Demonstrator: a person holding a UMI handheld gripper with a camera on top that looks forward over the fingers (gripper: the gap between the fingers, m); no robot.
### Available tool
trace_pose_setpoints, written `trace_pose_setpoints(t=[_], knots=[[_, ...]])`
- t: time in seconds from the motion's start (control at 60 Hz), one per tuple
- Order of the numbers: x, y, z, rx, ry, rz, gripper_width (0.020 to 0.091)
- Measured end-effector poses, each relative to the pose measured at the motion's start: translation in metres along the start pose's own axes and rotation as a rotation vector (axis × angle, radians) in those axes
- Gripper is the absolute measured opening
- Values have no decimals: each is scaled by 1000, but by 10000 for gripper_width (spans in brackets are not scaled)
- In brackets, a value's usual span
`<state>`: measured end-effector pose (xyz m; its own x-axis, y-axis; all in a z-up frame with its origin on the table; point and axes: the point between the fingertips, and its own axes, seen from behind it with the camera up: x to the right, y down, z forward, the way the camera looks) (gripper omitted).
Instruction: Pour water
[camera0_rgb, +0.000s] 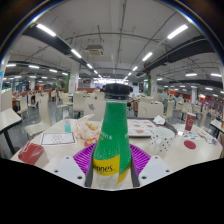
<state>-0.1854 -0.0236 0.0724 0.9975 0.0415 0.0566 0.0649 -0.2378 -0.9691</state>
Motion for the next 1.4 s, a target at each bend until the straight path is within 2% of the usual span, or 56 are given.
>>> trace_pose_setpoints(t=[0.183,0.2,0.3,0.467,0.583,0.65,0.9,1.033,1.1,1.2,1.317,1.367,1.4], knots=[[0,5,2,-56,7,-14,457],[-1,5,2,-62,6,-11,433],[-12,3,9,-114,-49,27,432],[-33,-69,20,-68,-166,328,433],[-17,-120,35,-50,-275,733,431],[3,-131,47,-52,-338,961,434],[50,-105,92,-182,-472,1822,431],[66,-130,74,-185,-560,2084,430],[67,-137,78,-162,-596,2175,431],[71,-145,78,-172,-624,2267,432],[69,-144,74,-231,-635,2268,429],[64,-147,50,-262,-685,2227,429],[60,-158,60,-270,-722,2170,431]])
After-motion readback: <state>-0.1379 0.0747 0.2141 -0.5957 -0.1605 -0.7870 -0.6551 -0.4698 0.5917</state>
